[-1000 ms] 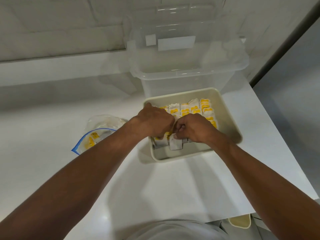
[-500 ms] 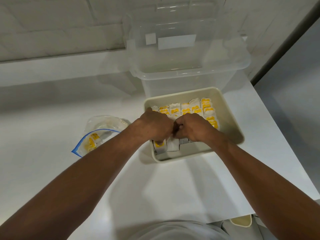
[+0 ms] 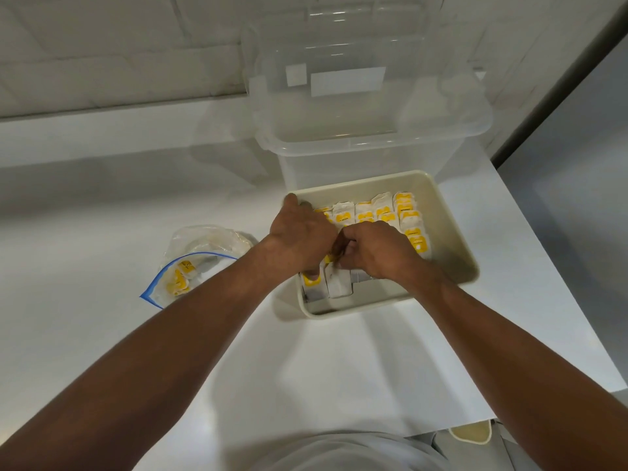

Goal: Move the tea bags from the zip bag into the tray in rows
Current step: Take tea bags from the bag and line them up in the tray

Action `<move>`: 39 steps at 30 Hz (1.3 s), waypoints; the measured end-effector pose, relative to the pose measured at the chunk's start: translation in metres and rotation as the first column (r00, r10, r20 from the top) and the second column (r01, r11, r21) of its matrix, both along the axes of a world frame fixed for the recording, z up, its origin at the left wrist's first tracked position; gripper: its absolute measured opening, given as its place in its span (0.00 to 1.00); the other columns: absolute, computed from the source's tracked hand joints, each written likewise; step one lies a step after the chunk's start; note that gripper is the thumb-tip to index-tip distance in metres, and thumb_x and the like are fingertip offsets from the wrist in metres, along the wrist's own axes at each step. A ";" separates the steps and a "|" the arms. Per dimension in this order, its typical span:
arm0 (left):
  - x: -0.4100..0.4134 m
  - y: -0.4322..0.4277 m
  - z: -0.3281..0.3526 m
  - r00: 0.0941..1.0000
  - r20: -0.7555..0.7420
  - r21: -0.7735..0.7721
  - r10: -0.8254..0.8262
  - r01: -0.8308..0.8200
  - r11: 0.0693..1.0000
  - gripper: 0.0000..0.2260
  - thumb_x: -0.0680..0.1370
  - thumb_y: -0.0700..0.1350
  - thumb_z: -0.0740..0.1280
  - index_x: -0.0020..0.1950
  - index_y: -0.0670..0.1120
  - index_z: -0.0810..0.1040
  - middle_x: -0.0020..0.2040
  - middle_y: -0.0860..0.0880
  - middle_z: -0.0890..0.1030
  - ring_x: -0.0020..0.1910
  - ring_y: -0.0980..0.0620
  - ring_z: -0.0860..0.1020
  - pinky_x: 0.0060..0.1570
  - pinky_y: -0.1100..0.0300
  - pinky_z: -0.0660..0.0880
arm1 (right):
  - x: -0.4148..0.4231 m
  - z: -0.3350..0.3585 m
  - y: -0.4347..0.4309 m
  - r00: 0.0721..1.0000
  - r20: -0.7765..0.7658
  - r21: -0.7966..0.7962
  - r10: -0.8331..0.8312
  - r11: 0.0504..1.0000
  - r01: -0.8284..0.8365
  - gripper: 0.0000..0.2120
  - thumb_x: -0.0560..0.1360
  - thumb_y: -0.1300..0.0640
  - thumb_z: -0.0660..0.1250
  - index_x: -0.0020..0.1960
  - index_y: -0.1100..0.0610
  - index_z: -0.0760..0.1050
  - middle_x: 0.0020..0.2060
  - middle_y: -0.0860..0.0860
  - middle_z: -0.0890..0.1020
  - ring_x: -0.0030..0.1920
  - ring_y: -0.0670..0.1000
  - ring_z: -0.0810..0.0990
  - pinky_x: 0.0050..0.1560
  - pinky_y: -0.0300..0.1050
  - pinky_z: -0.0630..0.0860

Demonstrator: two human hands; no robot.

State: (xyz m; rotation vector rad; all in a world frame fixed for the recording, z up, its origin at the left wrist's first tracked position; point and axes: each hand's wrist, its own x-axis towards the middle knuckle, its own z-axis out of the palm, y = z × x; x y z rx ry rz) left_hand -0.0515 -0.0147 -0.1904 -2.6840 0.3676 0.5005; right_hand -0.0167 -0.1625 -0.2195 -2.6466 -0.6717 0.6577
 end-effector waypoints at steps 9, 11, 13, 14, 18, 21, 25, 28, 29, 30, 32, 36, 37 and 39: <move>0.002 -0.004 0.003 1.000 -0.022 0.071 0.021 -0.020 0.997 0.23 0.64 0.66 0.76 0.46 0.52 0.76 0.33 0.53 0.68 0.45 0.50 0.72 0.52 0.51 0.63 | -0.004 -0.003 0.002 0.996 0.092 -0.087 0.001 0.996 0.007 0.11 0.69 0.42 0.73 0.45 0.47 0.77 0.43 0.45 0.82 0.47 0.50 0.80 0.42 0.43 0.71; 0.003 -0.003 0.005 1.000 -0.008 0.064 0.018 -0.018 0.998 0.23 0.64 0.66 0.76 0.43 0.51 0.73 0.34 0.53 0.68 0.44 0.50 0.72 0.51 0.51 0.62 | -0.004 -0.003 0.002 0.997 0.072 -0.078 -0.010 0.997 0.015 0.11 0.69 0.42 0.73 0.44 0.47 0.78 0.43 0.45 0.82 0.46 0.50 0.80 0.42 0.43 0.71; 0.002 0.000 0.011 0.999 0.002 0.021 0.040 -0.040 0.999 0.24 0.64 0.66 0.76 0.38 0.51 0.68 0.35 0.53 0.68 0.45 0.49 0.71 0.49 0.51 0.61 | -0.003 -0.001 0.000 0.998 0.042 -0.059 -0.037 0.997 0.040 0.09 0.68 0.43 0.74 0.41 0.45 0.77 0.42 0.44 0.82 0.46 0.49 0.80 0.45 0.44 0.75; 0.001 0.003 0.015 0.998 0.006 -0.019 0.060 -0.060 0.998 0.24 0.65 0.65 0.76 0.37 0.51 0.67 0.36 0.53 0.70 0.45 0.49 0.71 0.49 0.51 0.61 | -0.002 0.000 -0.001 0.998 0.032 -0.047 -0.050 0.998 0.052 0.09 0.67 0.43 0.74 0.39 0.45 0.76 0.42 0.44 0.82 0.46 0.49 0.80 0.47 0.46 0.77; -0.002 0.018 0.034 0.990 0.061 -0.223 0.130 -0.114 0.968 0.15 0.69 0.62 0.73 0.43 0.53 0.75 0.44 0.54 0.78 0.49 0.49 0.74 0.49 0.52 0.63 | -0.001 0.006 -0.002 0.999 0.007 -0.042 -0.051 0.998 0.052 0.11 0.67 0.42 0.75 0.37 0.44 0.74 0.42 0.43 0.82 0.46 0.49 0.80 0.50 0.49 0.78; -0.011 0.032 0.043 0.975 0.091 -0.419 0.205 -0.149 0.896 0.11 0.72 0.60 0.70 0.41 0.54 0.75 0.41 0.56 0.79 0.47 0.51 0.76 0.47 0.55 0.68 | -0.003 0.011 -0.003 0.998 -0.013 0.056 -0.066 0.996 0.066 0.11 0.67 0.42 0.75 0.37 0.44 0.75 0.38 0.42 0.82 0.43 0.47 0.80 0.48 0.50 0.79; -0.030 0.047 0.042 0.941 0.087 -0.645 0.326 -0.196 0.739 0.10 0.74 0.60 0.69 0.44 0.54 0.79 0.41 0.57 0.81 0.43 0.54 0.76 0.41 0.58 0.71 | -0.009 0.021 0.001 0.995 -0.024 0.200 -0.100 0.974 0.103 0.09 0.68 0.43 0.74 0.36 0.44 0.76 0.32 0.41 0.79 0.38 0.44 0.78 0.46 0.52 0.79; -0.048 0.054 0.035 0.917 0.053 -0.758 0.396 -0.221 0.613 0.10 0.73 0.61 0.70 0.41 0.55 0.78 0.40 0.60 0.81 0.36 0.60 0.75 0.38 0.59 0.71 | -0.016 0.033 0.007 0.998 0.015 0.237 -0.064 0.970 0.058 0.07 0.70 0.44 0.73 0.37 0.44 0.77 0.32 0.40 0.79 0.38 0.43 0.78 0.45 0.50 0.78; -0.054 0.056 0.032 0.911 0.049 -0.783 0.410 -0.220 0.581 0.10 0.73 0.60 0.70 0.41 0.55 0.77 0.40 0.61 0.81 0.35 0.62 0.74 0.38 0.59 0.72 | -0.019 0.037 0.010 0.999 0.027 0.245 -0.047 0.969 0.039 0.07 0.70 0.44 0.73 0.38 0.44 0.77 0.32 0.40 0.79 0.38 0.42 0.78 0.44 0.48 0.77; -0.060 0.059 0.029 0.905 0.045 -0.808 0.423 -0.216 0.549 0.10 0.73 0.60 0.70 0.40 0.55 0.77 0.39 0.62 0.81 0.34 0.63 0.74 0.39 0.58 0.73 | -0.022 0.041 0.012 0.999 0.035 0.252 -0.034 0.967 0.024 0.08 0.70 0.44 0.73 0.38 0.45 0.78 0.32 0.40 0.80 0.37 0.41 0.78 0.42 0.46 0.76; -0.072 0.068 0.025 0.893 0.025 -0.850 0.450 -0.217 0.479 0.11 0.73 0.61 0.70 0.41 0.55 0.77 0.37 0.62 0.81 0.33 0.63 0.76 0.41 0.57 0.76 | -0.028 0.048 0.020 0.999 0.045 0.270 -0.018 0.963 0.005 0.10 0.69 0.41 0.74 0.39 0.45 0.78 0.33 0.41 0.80 0.36 0.41 0.78 0.39 0.45 0.74; -0.091 0.087 0.020 0.883 -0.014 -0.881 0.468 -0.232 0.412 0.20 0.68 0.71 0.63 0.41 0.56 0.78 0.37 0.62 0.82 0.34 0.63 0.77 0.42 0.56 0.77 | -0.043 0.058 0.042 0.999 0.054 0.269 0.008 0.963 -0.022 0.11 0.68 0.38 0.73 0.40 0.45 0.79 0.33 0.42 0.81 0.36 0.42 0.77 0.42 0.47 0.75; -0.095 0.091 0.018 0.884 -0.008 -0.882 0.467 -0.226 0.413 0.19 0.68 0.71 0.63 0.41 0.56 0.78 0.38 0.62 0.82 0.34 0.63 0.77 0.42 0.55 0.77 | -0.047 0.060 0.048 0.998 0.058 0.270 0.014 0.962 -0.029 0.11 0.68 0.39 0.72 0.40 0.45 0.79 0.34 0.43 0.81 0.35 0.42 0.77 0.41 0.46 0.75; -0.104 0.101 0.014 0.884 0.003 -0.883 0.467 -0.217 0.416 0.14 0.72 0.66 0.67 0.41 0.56 0.78 0.38 0.62 0.82 0.35 0.63 0.77 0.42 0.56 0.77 | -0.055 0.062 0.058 0.997 0.075 0.282 0.024 0.959 -0.045 0.10 0.69 0.40 0.72 0.40 0.45 0.79 0.34 0.43 0.81 0.34 0.41 0.76 0.39 0.45 0.73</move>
